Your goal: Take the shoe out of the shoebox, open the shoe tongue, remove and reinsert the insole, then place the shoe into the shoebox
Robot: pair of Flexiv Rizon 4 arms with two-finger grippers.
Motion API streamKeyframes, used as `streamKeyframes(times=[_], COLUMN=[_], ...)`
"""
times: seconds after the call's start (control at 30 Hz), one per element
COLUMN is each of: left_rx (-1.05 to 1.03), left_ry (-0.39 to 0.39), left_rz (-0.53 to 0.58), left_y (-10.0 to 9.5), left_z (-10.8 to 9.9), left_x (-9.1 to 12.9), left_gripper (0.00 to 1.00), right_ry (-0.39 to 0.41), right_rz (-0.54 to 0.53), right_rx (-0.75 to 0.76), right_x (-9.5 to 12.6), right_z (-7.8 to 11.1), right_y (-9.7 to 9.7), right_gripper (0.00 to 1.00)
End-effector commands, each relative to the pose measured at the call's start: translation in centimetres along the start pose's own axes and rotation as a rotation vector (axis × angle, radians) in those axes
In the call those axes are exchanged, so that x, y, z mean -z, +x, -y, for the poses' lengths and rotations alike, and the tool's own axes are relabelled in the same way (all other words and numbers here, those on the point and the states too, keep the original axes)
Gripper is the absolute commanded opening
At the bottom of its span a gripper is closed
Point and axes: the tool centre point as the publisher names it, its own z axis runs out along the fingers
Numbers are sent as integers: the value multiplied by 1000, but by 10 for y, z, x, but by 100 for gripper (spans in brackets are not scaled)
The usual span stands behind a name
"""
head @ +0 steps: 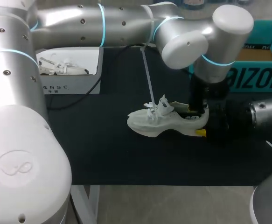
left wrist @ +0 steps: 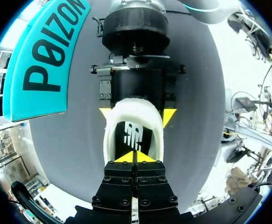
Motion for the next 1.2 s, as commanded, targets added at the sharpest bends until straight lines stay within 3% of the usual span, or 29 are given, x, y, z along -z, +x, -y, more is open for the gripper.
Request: streamKeyframes(times=[0.03,0.53,1.0,1.03,1.07,1.13,1.2], left_rx=[-15,-71,-121,-122,-125,-126,-123], left_ry=[-8,10,-9,-11,-11,-13,-14], left_rz=[-13,-61,-60,-59,-54,-53,-57], left_y=[3,27,16,15,14,14,13], left_z=[-7,-12,-23,-22,-21,-20,-18], left_x=[-5,-32,-42,-42,-41,-41,-42], left_gripper=[0,0,0,20,30,41,41], right_ry=[1,1,1,1,1,1,1], right_rz=[0,0,0,0,0,0,0], right_rx=[0,0,0,0,0,0,0], right_x=[-3,-3,-3,-3,-3,-3,-3], right_z=[4,4,4,4,4,4,4], right_y=[0,0,0,0,0,0,0], right_gripper=[0,0,0,0,0,0,0])
